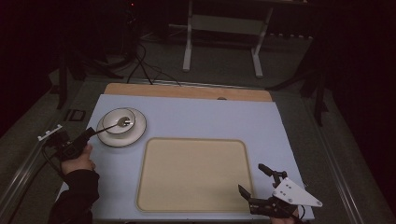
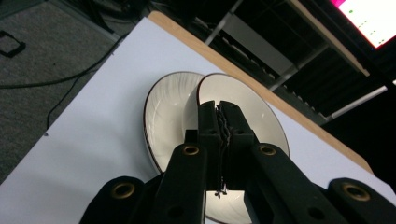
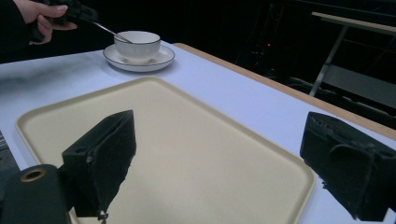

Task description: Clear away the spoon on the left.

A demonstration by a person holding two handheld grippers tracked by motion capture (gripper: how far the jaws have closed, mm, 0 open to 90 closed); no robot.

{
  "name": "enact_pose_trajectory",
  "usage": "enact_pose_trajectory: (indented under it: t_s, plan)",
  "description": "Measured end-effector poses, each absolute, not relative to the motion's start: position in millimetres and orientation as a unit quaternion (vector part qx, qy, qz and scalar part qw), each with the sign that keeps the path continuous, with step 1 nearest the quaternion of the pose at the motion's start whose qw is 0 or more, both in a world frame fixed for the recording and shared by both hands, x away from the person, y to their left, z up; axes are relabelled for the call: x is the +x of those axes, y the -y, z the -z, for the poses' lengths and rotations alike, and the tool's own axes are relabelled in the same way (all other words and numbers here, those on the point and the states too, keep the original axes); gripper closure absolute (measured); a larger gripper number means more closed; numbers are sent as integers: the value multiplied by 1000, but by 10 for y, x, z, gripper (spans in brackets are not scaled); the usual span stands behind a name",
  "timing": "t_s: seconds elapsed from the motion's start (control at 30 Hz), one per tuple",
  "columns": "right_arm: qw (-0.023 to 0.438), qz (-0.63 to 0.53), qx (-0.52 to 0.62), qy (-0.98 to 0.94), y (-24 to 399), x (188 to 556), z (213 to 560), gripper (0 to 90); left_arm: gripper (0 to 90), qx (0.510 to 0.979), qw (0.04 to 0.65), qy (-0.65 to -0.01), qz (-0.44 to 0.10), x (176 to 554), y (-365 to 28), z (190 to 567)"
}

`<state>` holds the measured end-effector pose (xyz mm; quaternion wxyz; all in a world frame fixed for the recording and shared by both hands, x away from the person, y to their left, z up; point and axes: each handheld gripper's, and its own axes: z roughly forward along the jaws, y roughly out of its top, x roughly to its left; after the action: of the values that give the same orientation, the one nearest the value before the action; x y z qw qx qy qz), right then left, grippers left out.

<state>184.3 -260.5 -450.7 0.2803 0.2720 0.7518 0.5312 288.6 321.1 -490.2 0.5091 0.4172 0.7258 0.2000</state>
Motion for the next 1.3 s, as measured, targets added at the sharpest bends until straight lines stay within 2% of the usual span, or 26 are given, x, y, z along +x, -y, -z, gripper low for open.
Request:
enact_pose_trajectory:
  t_s: [0.23,0.8,1.3]
  plan:
    - [280,-532,274,-750,2611,1848,4510,108,894,407,522,-721,-206,2854,-3261,4849]
    - [279,-531,280,-749,2622,1867,4519,108,899,461,533,-673,-222,2690,-3344,4423]
    - [278,-534,284,-746,2628,1870,4520,108,899,551,562,-587,-189,2496,-3156,3991]
